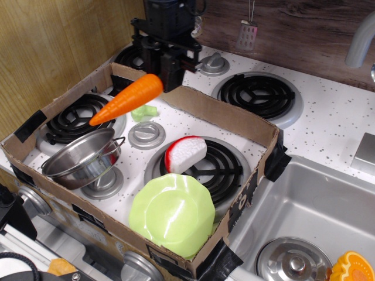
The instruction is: Take carrot off plate
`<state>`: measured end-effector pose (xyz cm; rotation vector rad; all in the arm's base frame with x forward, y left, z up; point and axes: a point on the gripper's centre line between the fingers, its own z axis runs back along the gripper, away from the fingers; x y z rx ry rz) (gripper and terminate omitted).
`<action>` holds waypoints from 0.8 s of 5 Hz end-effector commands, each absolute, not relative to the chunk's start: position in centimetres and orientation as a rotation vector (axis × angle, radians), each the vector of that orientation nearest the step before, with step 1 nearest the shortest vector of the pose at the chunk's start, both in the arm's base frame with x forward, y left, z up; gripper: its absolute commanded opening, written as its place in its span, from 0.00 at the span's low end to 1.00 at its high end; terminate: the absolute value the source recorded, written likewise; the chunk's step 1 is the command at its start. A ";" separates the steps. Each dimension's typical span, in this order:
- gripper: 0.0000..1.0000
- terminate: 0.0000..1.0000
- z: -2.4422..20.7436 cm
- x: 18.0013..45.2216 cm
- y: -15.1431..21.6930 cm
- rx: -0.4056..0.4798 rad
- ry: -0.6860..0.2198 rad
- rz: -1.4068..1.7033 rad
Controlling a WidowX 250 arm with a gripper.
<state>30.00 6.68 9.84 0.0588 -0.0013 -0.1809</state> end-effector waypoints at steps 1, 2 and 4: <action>0.00 0.00 10.1 30.6 10.0 0.112 -0.078 -0.237; 0.00 0.00 8.8 30.6 12.1 0.128 -0.107 -0.253; 0.00 0.00 6.2 29.5 16.2 0.172 -0.171 -0.185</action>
